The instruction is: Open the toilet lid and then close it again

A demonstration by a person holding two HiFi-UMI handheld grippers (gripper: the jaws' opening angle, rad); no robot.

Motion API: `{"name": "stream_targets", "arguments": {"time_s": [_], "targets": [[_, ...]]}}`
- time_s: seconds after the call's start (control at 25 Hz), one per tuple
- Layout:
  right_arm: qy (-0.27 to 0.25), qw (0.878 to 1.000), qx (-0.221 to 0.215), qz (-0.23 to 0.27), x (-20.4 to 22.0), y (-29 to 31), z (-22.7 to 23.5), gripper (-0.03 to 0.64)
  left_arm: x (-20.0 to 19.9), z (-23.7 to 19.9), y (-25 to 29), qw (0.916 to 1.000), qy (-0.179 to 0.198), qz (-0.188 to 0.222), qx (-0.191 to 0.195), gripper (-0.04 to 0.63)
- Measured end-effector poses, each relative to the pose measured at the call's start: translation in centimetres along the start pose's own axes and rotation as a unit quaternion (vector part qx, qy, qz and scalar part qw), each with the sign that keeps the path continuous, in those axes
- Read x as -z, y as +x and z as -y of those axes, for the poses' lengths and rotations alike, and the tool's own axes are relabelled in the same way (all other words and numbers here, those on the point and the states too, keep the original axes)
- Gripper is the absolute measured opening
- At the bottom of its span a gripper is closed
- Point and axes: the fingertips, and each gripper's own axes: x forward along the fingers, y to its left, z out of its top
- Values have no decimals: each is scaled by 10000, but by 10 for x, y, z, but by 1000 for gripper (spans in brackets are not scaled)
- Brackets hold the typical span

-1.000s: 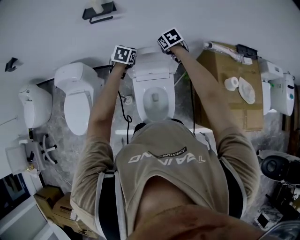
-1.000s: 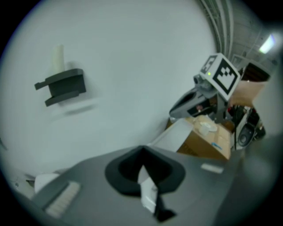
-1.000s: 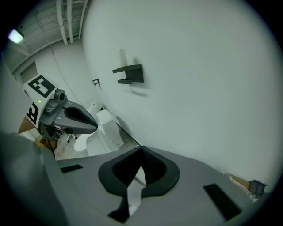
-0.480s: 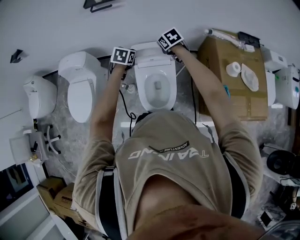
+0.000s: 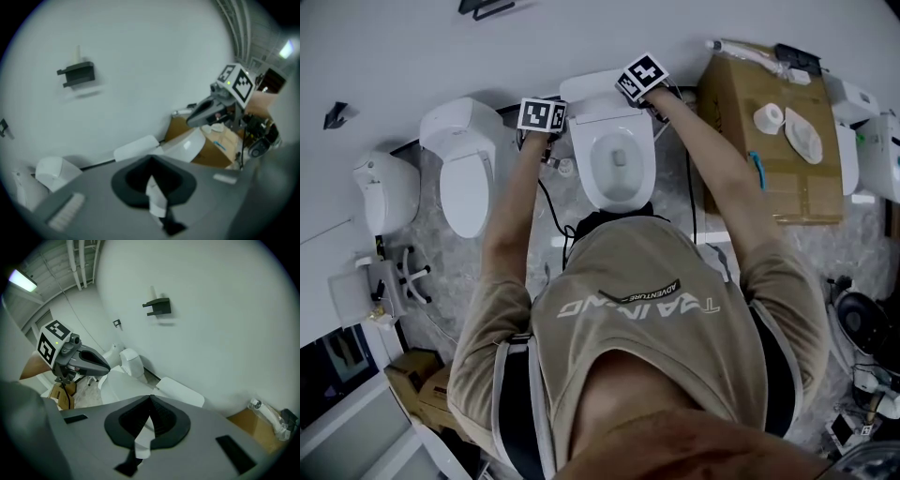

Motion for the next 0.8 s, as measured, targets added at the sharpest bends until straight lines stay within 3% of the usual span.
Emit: {"name": "stream_targets", "arguments": {"time_s": [0.36,0.64,0.8], "targets": [[456,9987,217,-43,16,3,-10,11,16,9,-2,9989,17,-108,448,3],[1004,9936,504,-109,56,14,-33,11,58,30,-2,9940,-159,-256,1053,5],[1238,9902,591,-246,87,15,-48,11,84,48,-1,9896,-44,-459,1364,5]]}}
